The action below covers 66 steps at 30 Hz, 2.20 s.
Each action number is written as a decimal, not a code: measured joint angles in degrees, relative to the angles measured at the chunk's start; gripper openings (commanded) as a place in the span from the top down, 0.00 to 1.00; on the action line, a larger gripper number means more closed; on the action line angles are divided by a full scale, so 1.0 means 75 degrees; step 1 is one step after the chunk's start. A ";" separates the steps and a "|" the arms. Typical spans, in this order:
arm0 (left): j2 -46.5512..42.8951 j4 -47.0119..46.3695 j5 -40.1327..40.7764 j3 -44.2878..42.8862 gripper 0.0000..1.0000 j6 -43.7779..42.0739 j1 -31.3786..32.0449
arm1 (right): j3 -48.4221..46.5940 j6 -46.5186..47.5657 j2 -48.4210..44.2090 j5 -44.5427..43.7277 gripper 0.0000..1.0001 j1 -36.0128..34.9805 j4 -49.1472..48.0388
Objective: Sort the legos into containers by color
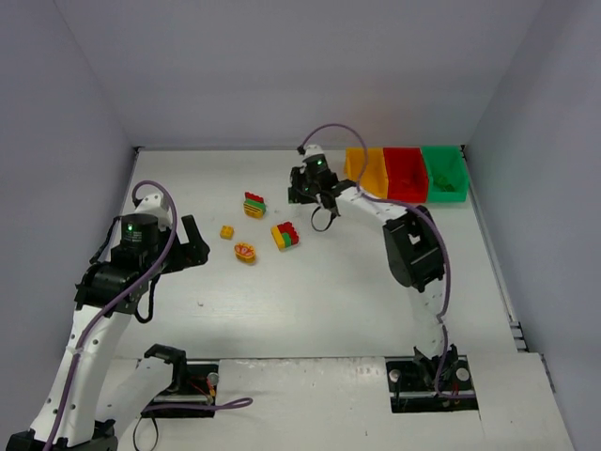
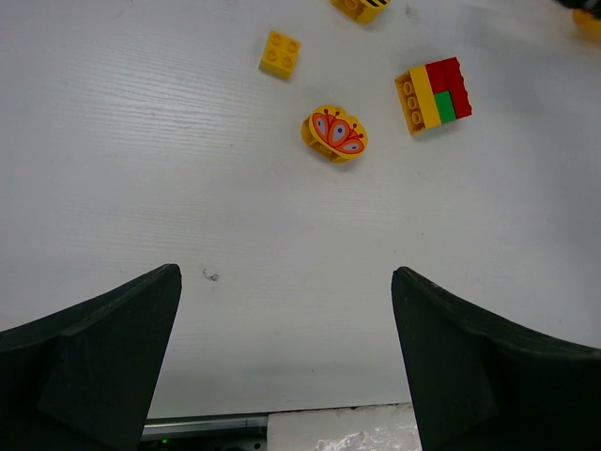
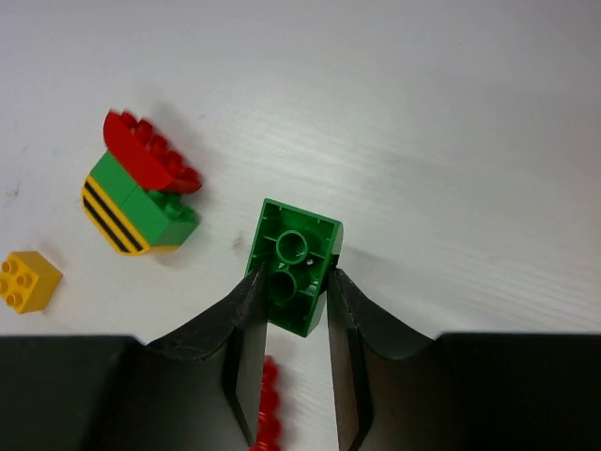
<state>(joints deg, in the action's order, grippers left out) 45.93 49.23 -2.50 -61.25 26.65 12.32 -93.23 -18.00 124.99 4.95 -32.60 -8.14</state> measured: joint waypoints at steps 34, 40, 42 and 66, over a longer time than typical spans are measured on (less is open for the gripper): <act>0.1515 -0.0828 -0.0064 0.0154 0.13 -0.0003 0.0000 | -0.1026 0.1597 0.0128 -0.0411 0.34 0.6091 0.0758; 0.1781 -0.1032 -0.0067 0.0154 0.13 -0.0003 0.0000 | -0.0560 0.1638 -0.0659 -0.0283 0.35 0.5648 0.0758; 0.1856 -0.1072 -0.0064 0.0154 0.13 -0.0003 0.0000 | -0.0157 0.1658 -0.1233 -0.0128 0.35 0.5161 0.0775; 0.0726 -0.0379 0.0119 0.0140 0.13 -0.0029 0.0000 | 0.0790 0.2430 -0.0527 0.1830 0.07 -0.1769 0.0609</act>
<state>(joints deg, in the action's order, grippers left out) 51.37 46.39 -1.61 -60.20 26.44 12.32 -87.31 0.23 121.03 18.68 -45.87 -3.57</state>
